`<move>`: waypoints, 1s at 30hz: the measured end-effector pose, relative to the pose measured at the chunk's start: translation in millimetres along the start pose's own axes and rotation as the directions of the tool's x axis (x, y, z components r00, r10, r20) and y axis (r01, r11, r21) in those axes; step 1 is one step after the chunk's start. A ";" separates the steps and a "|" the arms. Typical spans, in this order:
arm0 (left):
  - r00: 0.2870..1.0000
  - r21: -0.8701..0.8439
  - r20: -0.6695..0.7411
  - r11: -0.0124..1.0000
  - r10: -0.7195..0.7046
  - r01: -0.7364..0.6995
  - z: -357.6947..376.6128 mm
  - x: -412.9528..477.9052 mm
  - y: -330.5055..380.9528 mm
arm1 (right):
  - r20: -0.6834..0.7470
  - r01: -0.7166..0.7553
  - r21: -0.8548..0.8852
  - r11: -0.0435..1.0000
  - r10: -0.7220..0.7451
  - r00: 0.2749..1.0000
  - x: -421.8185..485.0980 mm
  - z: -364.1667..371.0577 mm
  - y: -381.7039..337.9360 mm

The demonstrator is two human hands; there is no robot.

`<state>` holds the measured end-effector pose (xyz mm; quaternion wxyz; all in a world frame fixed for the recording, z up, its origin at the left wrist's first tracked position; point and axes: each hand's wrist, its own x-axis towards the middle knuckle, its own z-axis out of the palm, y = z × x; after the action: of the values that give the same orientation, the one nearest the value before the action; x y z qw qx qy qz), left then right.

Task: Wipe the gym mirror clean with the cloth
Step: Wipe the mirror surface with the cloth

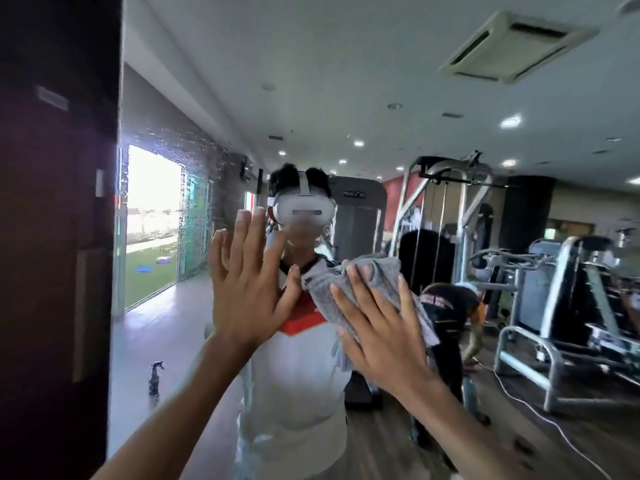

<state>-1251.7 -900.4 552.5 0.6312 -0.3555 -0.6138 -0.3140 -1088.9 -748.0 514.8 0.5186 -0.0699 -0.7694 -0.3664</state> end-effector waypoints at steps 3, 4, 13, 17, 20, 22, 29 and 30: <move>0.999 0.013 0.029 1.000 0.017 -0.017 0.5 -0.4 1.1 | -0.024 -0.141 -0.029 0.990 0.140 0.990 9.6 -3.1 36.4; 0.999 0.020 0.034 1.000 0.018 -0.019 0.5 -0.2 1.0 | -0.051 -0.242 -0.016 0.970 0.241 0.969 24.0 -5.0 46.6; 0.998 0.024 0.051 0.999 0.044 -0.045 -4.0 -2.8 -1.8 | 0.029 0.072 -0.062 0.995 -0.070 0.997 27.7 -5.9 21.2; 1.000 0.000 -0.025 1.000 0.012 -0.012 -4.2 14.5 -2.9 | -0.083 -0.147 -0.084 0.986 0.140 0.987 45.9 -11.7 88.0; 1.000 -0.002 0.021 1.000 -0.020 0.020 -4.8 46.9 -6.1 | -0.139 -0.421 0.020 0.907 0.419 0.897 115.4 -20.8 107.9; 0.999 -0.025 0.031 0.999 -0.034 0.034 -4.5 82.7 -12.2 | -0.181 -0.446 0.055 0.893 0.449 0.875 150.1 -24.2 99.7; 0.998 0.031 0.061 0.999 0.012 -0.014 6.1 125.8 -29.9 | -0.152 0.010 -0.067 0.998 -0.021 0.988 113.8 -17.2 96.7; 0.998 0.038 0.061 0.999 0.022 -0.024 7.5 125.1 -30.3 | -0.158 -0.033 -0.044 0.998 0.026 0.987 115.2 -17.7 106.6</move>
<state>-1274.8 -905.9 679.2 0.6227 -0.3595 -0.6343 -0.2839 -1075.8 -713.7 668.4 0.5813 -0.0640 -0.7162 -0.3808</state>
